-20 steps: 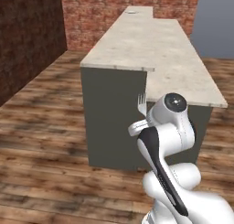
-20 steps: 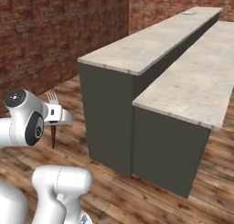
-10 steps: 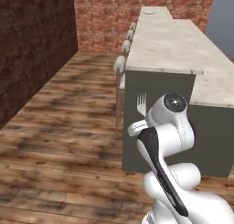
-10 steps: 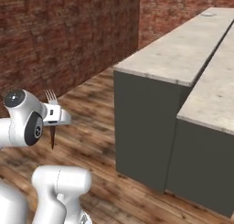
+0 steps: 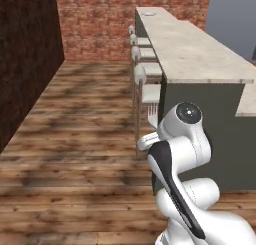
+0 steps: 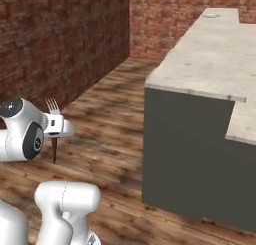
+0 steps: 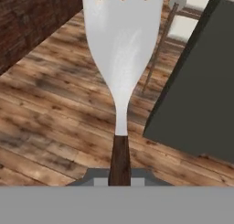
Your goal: Take the fork and place it on the left side of the plate. Then take the spoon and place it on the right side of the plate. Make sure they're directly next to the plate.
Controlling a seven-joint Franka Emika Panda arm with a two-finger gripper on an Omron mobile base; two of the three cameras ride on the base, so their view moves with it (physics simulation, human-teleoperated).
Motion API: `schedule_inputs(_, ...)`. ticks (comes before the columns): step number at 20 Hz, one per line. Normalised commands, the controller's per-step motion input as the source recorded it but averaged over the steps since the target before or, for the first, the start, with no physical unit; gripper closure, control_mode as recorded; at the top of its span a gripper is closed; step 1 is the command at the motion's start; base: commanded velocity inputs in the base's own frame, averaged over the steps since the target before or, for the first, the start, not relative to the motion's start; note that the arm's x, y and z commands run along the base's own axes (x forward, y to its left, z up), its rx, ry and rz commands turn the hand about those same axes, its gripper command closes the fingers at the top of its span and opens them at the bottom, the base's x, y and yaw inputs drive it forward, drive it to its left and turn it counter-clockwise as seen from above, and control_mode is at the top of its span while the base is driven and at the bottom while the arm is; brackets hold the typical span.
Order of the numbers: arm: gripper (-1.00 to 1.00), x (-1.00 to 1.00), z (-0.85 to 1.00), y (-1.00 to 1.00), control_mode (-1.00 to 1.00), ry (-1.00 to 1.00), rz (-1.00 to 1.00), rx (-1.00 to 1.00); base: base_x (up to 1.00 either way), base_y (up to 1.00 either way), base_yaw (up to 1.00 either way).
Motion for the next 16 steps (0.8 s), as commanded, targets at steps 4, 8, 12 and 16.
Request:
schedule_inputs(4, 1.0, 0.0, 0.0, 0.0, 1.0, 0.0, 0.0, 0.0, 0.88, 0.73, -0.45)
schedule_inputs(8, 1.0, 0.0, 0.0, 0.0, 1.0, 0.0, 0.0, 0.0, 0.89, 0.76, -0.45)
schedule_inputs(12, 1.0, 0.0, 0.0, 0.0, 1.0, 0.0, 0.0, 0.0, 0.88, 0.79, -0.44)
schedule_inputs(16, 1.0, 0.0, 0.0, 0.0, 1.0, 0.0, 0.0, 0.0, 0.86, 0.83, -0.43)
